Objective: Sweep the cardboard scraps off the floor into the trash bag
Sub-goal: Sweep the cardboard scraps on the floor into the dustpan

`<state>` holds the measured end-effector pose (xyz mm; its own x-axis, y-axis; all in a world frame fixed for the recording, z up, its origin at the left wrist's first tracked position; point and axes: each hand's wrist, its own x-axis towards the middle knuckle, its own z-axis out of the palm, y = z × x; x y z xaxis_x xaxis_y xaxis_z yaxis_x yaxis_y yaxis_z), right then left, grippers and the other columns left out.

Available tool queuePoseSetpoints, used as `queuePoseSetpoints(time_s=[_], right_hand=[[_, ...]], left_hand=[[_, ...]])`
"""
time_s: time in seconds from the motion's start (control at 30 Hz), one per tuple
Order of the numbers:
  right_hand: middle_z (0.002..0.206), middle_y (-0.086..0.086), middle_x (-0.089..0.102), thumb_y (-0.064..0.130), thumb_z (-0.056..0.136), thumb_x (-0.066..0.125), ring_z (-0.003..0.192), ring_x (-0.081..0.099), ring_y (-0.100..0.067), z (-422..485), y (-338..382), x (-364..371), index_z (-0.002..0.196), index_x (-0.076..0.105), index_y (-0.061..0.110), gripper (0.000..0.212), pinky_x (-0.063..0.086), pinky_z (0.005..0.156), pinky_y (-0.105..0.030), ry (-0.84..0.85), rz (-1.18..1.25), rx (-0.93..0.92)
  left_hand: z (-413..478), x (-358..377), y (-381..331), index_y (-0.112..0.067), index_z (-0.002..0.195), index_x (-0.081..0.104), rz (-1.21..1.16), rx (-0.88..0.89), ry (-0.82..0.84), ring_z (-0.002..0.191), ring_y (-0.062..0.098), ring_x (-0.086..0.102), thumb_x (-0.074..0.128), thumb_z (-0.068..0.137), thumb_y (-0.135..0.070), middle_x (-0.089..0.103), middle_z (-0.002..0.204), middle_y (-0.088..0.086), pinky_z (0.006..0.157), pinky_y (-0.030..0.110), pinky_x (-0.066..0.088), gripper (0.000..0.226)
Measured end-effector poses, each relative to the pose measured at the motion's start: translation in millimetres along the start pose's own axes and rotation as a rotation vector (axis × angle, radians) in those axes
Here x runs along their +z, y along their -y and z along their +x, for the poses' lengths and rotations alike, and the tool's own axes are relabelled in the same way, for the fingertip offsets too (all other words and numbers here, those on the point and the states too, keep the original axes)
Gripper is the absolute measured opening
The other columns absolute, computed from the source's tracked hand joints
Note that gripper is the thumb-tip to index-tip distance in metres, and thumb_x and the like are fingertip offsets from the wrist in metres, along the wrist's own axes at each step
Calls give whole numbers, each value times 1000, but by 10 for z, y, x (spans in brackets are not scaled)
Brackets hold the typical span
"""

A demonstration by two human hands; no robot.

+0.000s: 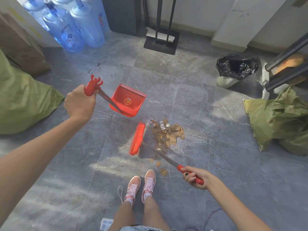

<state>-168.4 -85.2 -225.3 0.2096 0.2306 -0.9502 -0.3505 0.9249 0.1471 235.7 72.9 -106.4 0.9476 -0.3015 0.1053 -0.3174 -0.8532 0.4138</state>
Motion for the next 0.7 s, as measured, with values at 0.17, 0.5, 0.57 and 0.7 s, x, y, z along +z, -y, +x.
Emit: queuePoseSetpoints(time_s=[0.17,0.5,0.57,0.7], right_hand=[[47,-5,40,4,96,47,23,33,-5,198,-61,71,79,46,3,17,27,23,-12,-104,-200,38],[62,-5,44,6,93,53,25,35,-4,-55,512,125,90,48,5,5,32,27,-13,-366,-679,-86],[62,-5,44,5,93,52,26,35,-4,-73,518,186,90,49,5,4,32,27,-13,-381,-687,-116],[62,-5,44,2,92,50,28,36,-4,-80,428,318,96,53,6,6,35,30,-13,-376,-684,-188]], left_hand=[[12,10,86,-6,81,58,12,0,-1,77,46,58,59,85,-46,64,81,25,62,43,41,40],[22,-71,185,-6,78,56,12,15,-7,74,47,57,59,85,-46,64,78,26,60,40,37,40],[-24,-92,201,-6,79,56,18,18,-6,74,46,57,60,85,-46,63,78,25,59,39,36,41],[-150,-150,226,-6,79,57,10,23,5,71,44,58,61,85,-44,64,76,24,58,38,35,38]])
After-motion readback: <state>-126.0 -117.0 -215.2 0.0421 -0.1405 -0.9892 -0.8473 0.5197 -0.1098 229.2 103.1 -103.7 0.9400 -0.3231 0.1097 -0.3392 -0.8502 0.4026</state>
